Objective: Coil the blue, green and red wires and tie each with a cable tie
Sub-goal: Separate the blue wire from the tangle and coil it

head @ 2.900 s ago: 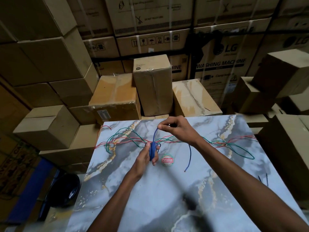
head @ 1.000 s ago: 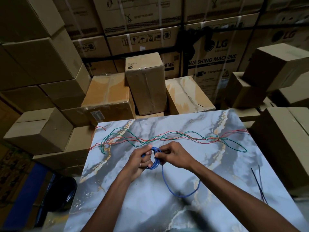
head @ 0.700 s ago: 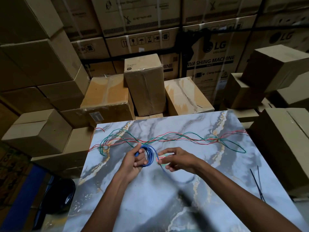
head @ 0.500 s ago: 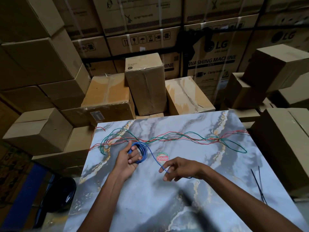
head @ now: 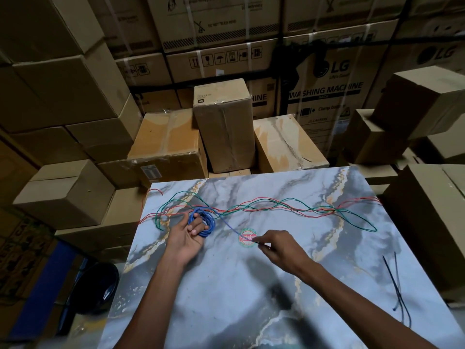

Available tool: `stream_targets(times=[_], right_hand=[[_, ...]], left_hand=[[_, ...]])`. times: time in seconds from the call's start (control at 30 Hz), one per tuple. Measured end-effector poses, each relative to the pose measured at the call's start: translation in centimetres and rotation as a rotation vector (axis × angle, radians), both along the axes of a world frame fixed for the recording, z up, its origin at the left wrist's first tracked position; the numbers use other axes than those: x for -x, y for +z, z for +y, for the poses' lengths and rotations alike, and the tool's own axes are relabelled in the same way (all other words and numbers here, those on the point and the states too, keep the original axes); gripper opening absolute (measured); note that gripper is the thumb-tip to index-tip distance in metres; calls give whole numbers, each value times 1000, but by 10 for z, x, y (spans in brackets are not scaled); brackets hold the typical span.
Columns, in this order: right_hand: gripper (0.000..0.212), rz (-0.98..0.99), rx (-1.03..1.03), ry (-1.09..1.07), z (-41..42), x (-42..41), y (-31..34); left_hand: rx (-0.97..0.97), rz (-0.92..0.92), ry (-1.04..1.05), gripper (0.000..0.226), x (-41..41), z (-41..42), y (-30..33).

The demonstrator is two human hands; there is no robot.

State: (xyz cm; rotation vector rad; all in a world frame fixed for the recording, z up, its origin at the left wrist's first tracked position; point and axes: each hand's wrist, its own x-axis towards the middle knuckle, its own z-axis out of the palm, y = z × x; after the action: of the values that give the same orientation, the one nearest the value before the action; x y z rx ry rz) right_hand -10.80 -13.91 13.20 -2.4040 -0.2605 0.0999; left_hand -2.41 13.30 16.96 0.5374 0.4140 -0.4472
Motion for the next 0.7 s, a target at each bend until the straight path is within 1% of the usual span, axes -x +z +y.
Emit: stream_targets(times=[0.07,0.13,0.23,0.33,0.4,0.43,0.5,0.57,0.63,0.7], right_hand=[[40,17,197,101,9,1,-1],[45,48,354,170,19,0,1],[42,10,450,232,32,-2,7],[40,-34,431,184,29,-10,9],[38,-53,406,122,21,-18,12],[38,-51,400,95,16,-21,13],[39,-20,420,58,8,-25,15],[41,18,432,54,3,-23,13],[43,55,404,107,6,-14,13],[46,90,366,226,14,-2,17]], left_hand=[[21,15,18,31,-2,-3,1],[21,28,8,32,-2,-7,2],[-39,8,-76,30,0,-15,7],[-126,-33,-215,22,4,-17,12],[-132,-63,-310,14,8,-17,17],[-123,-67,-326,14,9,-16,21],[-94,-49,-296,21,9,-15,26],[-81,-24,-215,29,6,-14,28],[-87,-22,-135,24,-1,-12,25],[-108,-40,-67,14,-5,-14,21]])
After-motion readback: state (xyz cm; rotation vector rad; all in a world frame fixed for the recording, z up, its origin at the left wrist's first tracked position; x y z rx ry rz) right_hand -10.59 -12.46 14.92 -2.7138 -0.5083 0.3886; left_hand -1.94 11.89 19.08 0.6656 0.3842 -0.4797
